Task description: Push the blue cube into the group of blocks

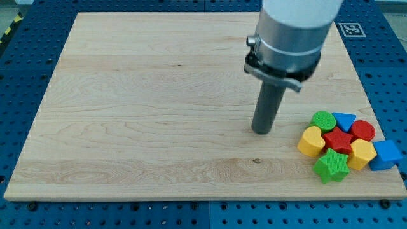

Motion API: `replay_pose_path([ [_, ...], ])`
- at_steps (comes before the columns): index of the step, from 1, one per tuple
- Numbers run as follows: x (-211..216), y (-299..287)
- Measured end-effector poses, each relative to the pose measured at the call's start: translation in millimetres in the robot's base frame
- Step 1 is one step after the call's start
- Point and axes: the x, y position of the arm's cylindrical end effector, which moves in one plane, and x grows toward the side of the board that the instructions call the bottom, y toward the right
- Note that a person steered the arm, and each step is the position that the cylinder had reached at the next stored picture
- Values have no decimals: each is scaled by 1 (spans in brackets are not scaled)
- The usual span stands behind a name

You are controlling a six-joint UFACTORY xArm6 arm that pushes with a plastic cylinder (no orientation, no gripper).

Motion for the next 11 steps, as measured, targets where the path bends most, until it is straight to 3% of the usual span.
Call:
replay_pose_path([
  [1, -40, 11],
  [2, -59, 82],
  [4, -44, 252],
  [5, -21, 253],
  [6, 66, 253],
  [7, 95, 253],
  [11, 71, 162],
])
